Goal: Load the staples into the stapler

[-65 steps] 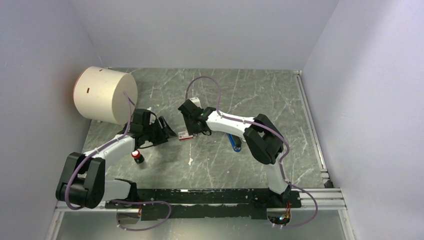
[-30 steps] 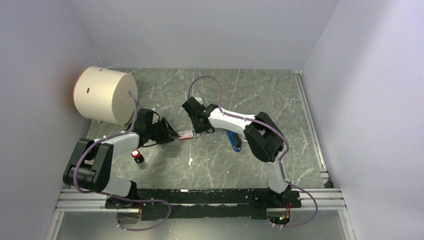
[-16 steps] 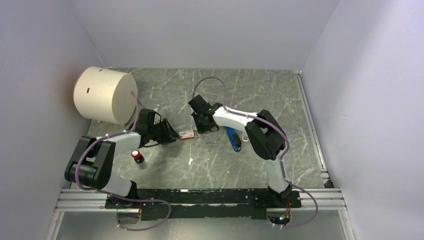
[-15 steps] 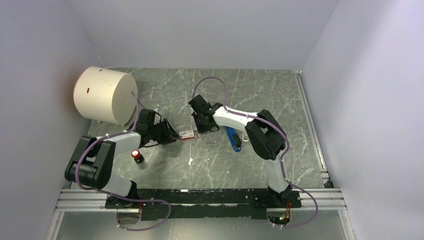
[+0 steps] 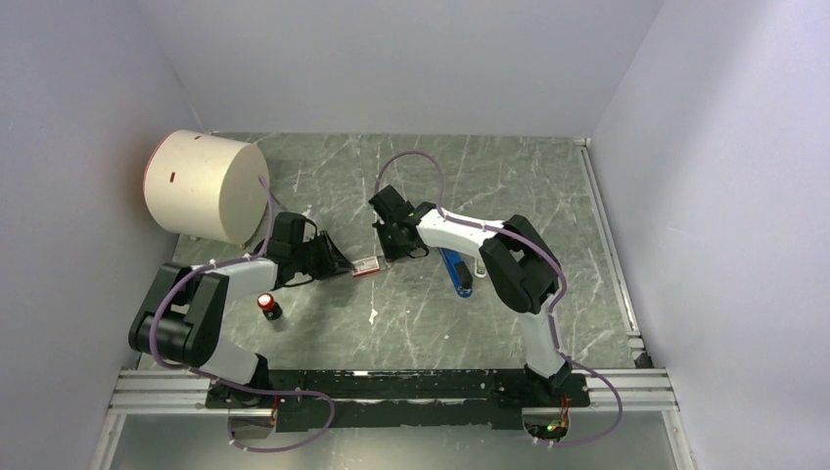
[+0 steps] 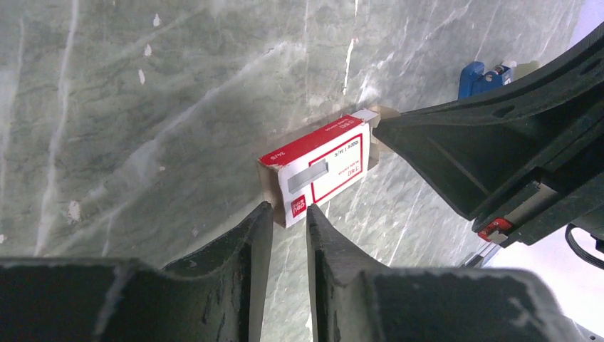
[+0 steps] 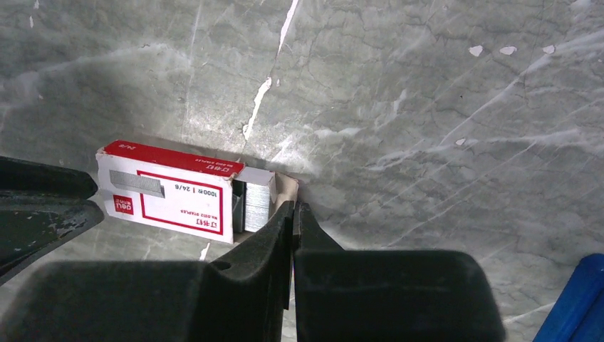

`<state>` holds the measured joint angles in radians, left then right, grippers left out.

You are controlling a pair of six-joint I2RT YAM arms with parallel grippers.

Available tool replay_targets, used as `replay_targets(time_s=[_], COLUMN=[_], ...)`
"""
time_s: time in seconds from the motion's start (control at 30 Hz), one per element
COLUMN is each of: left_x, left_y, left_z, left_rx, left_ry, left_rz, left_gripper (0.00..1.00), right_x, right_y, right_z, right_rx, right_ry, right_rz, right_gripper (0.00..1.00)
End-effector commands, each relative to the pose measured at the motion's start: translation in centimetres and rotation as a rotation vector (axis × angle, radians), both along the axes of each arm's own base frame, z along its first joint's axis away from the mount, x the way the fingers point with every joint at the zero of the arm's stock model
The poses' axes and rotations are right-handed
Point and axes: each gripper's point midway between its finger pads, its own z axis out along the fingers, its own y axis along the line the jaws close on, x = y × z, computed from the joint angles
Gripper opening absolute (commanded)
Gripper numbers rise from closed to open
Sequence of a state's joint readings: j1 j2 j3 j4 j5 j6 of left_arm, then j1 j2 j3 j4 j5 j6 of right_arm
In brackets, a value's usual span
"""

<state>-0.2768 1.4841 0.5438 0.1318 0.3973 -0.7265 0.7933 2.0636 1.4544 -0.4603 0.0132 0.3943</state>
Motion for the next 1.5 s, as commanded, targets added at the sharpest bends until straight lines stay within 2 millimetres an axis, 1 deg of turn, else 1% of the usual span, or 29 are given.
replay_targets(time_s=[0.0, 0.17, 0.43, 0.57, 0.63, 0.7, 0.73, 0.87, 1.03, 1.17, 1.2, 1.3, 1.4, 1.47], left_x=[0.7, 0.4, 0.6, 0.6, 0.5, 0.6, 0.8, 1.5, 2.1, 2.6, 2.8, 3.2, 3.5, 3.6], left_y=[-1.1, -1.2, -0.8, -1.3, -1.3, -1.2, -1.0, 0.0, 1.1, 2.1, 2.7, 4.4, 6.4, 7.3], left_z=[0.5, 0.0, -0.1, -0.2, -0.6, -0.7, -0.6, -0.1, 0.6, 0.8, 0.9, 1.0, 1.4, 1.6], left_rx=[-0.037, -0.034, 0.000, -0.026, -0.032, -0.027, -0.017, 0.047, 0.106, 0.097, 0.095, 0.114, 0.156, 0.182], left_ry=[-0.044, -0.032, -0.047, -0.041, -0.029, -0.034, -0.039, -0.070, -0.101, -0.095, -0.091, -0.084, -0.084, -0.085], left_rz=[-0.030, -0.028, -0.033, -0.048, -0.045, -0.033, -0.023, 0.002, 0.029, 0.070, 0.093, 0.164, 0.244, 0.278], left_gripper=[0.29, 0.26, 0.19, 0.18, 0.14, 0.06, 0.05, 0.05, 0.05, 0.05, 0.05, 0.05, 0.05, 0.05], right_x=[-0.3, -0.2, -0.2, 0.0, 0.1, 0.4, 0.6, 1.9, 4.0, 5.7, 6.3, 7.2, 7.7, 7.8], right_y=[0.3, 0.5, 0.5, 0.7, 0.8, 0.6, 0.4, -0.3, -1.5, -0.8, -0.3, 0.2, 0.0, -0.3], right_z=[-0.6, -0.5, -0.3, -0.3, -0.3, -0.2, -0.1, 0.5, 0.8, 1.0, 1.4, 0.9, 0.6, 0.3], right_rx=[0.010, 0.020, 0.030, 0.035, 0.034, 0.032, 0.029, 0.037, 0.049, 0.084, 0.096, 0.094, 0.080, 0.070], right_ry=[0.022, 0.025, 0.023, 0.022, 0.023, 0.016, 0.010, -0.009, -0.023, -0.017, -0.024, -0.018, -0.012, 0.000], right_rz=[0.024, 0.020, 0.007, 0.010, 0.012, -0.003, -0.014, -0.042, -0.061, -0.061, -0.060, -0.068, -0.098, -0.117], right_gripper=[0.05, 0.03, 0.02, 0.01, 0.00, 0.00, 0.00, 0.00, 0.00, 0.00, 0.00, 0.00, 0.00, 0.00])
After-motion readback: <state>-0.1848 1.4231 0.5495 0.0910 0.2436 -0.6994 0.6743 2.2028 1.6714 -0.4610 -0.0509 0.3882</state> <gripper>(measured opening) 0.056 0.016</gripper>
